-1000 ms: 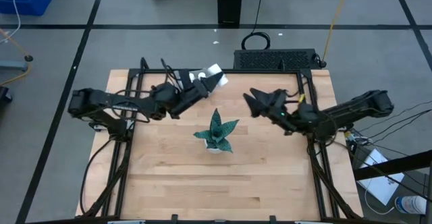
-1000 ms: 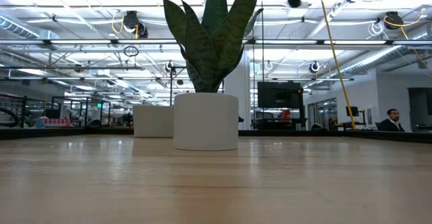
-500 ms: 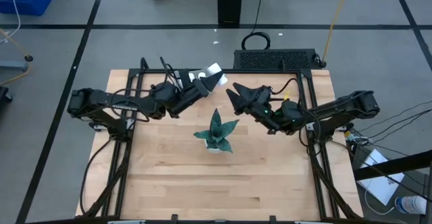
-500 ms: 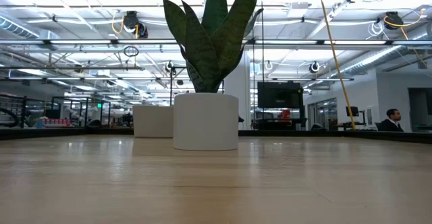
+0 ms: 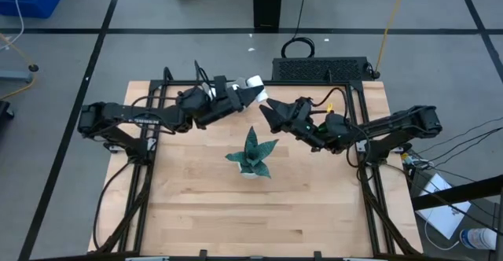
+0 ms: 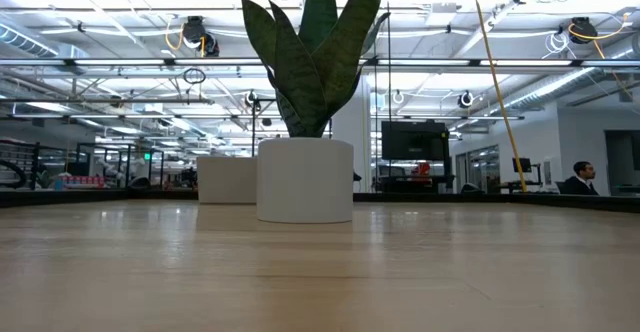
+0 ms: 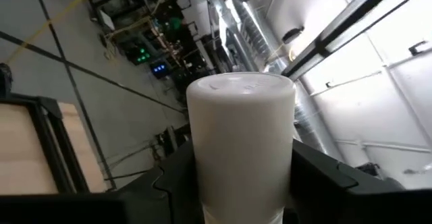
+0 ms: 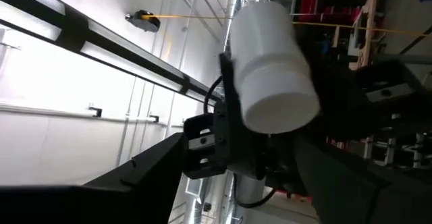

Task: Pick and place pill bottles into a basket
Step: Put the white medicine bottle into the gray bin

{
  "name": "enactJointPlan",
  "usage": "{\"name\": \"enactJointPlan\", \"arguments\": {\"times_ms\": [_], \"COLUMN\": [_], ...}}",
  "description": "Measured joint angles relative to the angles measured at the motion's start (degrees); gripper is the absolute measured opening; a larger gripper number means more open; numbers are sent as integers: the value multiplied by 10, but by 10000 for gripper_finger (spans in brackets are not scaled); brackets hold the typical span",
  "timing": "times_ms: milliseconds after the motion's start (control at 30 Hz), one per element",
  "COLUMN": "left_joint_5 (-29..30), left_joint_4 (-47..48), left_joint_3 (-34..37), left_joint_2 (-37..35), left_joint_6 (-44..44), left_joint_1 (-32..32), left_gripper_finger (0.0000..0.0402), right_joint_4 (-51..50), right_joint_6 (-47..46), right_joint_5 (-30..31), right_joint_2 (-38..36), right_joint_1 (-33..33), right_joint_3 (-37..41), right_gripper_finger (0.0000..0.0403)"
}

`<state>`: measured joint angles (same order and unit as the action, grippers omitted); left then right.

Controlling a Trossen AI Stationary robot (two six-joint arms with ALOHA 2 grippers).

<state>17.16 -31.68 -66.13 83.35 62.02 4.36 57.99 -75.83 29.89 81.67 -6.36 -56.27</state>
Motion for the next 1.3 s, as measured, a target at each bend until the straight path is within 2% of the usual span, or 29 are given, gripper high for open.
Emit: {"name": "enactJointPlan", "arguments": {"times_ms": [300, 500, 733, 867, 1100, 1200, 1300], "left_joint_5": [-17, -22, -27, -27, -27, -27, -26], "left_joint_4": [-15, -12, 1, 3, 4, 4, 4], "left_joint_3": [0, 0, 0, 0, 0, 0, 0], "left_joint_2": [-1, 0, 0, -1, -1, -1, -1], "left_joint_6": [-5, 7, 14, 16, 18, 16, 15], "left_joint_1": [-11, -11, -13, -13, -13, -13, -13], "left_gripper_finger": [179, 193, 180, 195, 186, 183, 198], "right_joint_4": [-23, -26, -32, -31, -30, -31, -32], "right_joint_6": [-20, -16, -15, -15, 1, 4, 4], "right_joint_5": [1, 2, 0, -1, -10, -13, -19], "right_joint_2": [0, 0, 0, 0, -1, -1, -1], "right_joint_1": [7, 11, 13, 15, 16, 15, 16], "right_joint_3": [0, 0, 0, 0, 0, 0, 0], "right_gripper_finger": [262, 260, 258, 232, 141, 138, 138]}}
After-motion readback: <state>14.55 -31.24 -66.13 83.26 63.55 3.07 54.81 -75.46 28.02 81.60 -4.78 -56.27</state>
